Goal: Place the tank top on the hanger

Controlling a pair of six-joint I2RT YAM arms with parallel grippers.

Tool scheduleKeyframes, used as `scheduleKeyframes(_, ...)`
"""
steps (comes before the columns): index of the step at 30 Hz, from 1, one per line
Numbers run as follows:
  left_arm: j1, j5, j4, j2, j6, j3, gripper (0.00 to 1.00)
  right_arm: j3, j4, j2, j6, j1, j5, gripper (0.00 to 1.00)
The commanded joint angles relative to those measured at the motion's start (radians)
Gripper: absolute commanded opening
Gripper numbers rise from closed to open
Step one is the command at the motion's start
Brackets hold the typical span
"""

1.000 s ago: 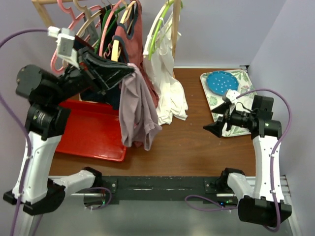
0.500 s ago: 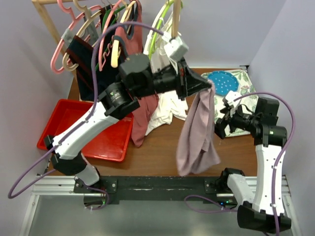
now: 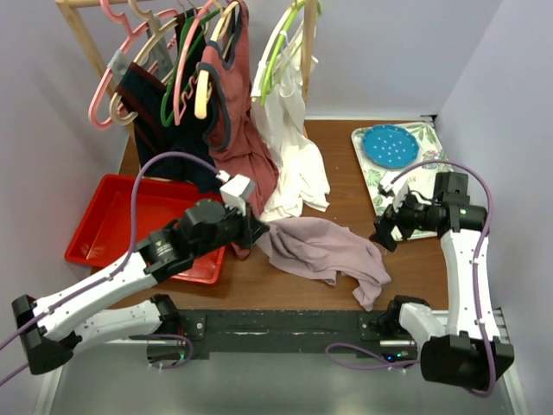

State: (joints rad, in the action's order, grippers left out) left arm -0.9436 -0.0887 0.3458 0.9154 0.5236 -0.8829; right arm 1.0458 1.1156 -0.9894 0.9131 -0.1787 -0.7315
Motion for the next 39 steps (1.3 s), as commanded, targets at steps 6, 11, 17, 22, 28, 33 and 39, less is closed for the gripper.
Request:
scheduleKeyframes(6,0.002,0.018,0.149,-0.179,0.099,-0.001,0.82,-0.141,0.064,-0.066,0.369,0.031,0.072,0.96)
scheduleKeyframes(11,-0.047,0.17,0.035,-0.024,0.053,-0.036,0.82,-0.21,-0.025,-0.103,0.313,0.091,0.136,0.9)
scheduleKeyframes(17,-0.188,0.121,-0.157,0.233,0.007,-0.044,0.82,-0.314,-0.18,-0.115,0.129,0.341,0.271,0.85)
scheduleKeyframes(22,-0.227,0.092,-0.232,0.281,0.029,0.03,0.82,-0.332,-0.211,-0.149,0.083,0.381,0.375,0.73)
scheduleKeyframes(28,-0.23,0.03,-0.317,0.168,0.098,0.183,0.82,-0.342,-0.22,-0.126,0.078,0.389,0.501,0.2)
scheduleKeyframes(33,-0.23,0.018,-0.383,0.099,0.118,0.254,0.82,-0.25,-0.169,-0.077,0.049,0.39,0.494,0.0)
scheduleKeyframes(39,-0.23,0.024,-0.395,0.076,0.096,0.256,0.82,0.101,-0.134,-0.052,-0.104,0.389,0.41,0.0)
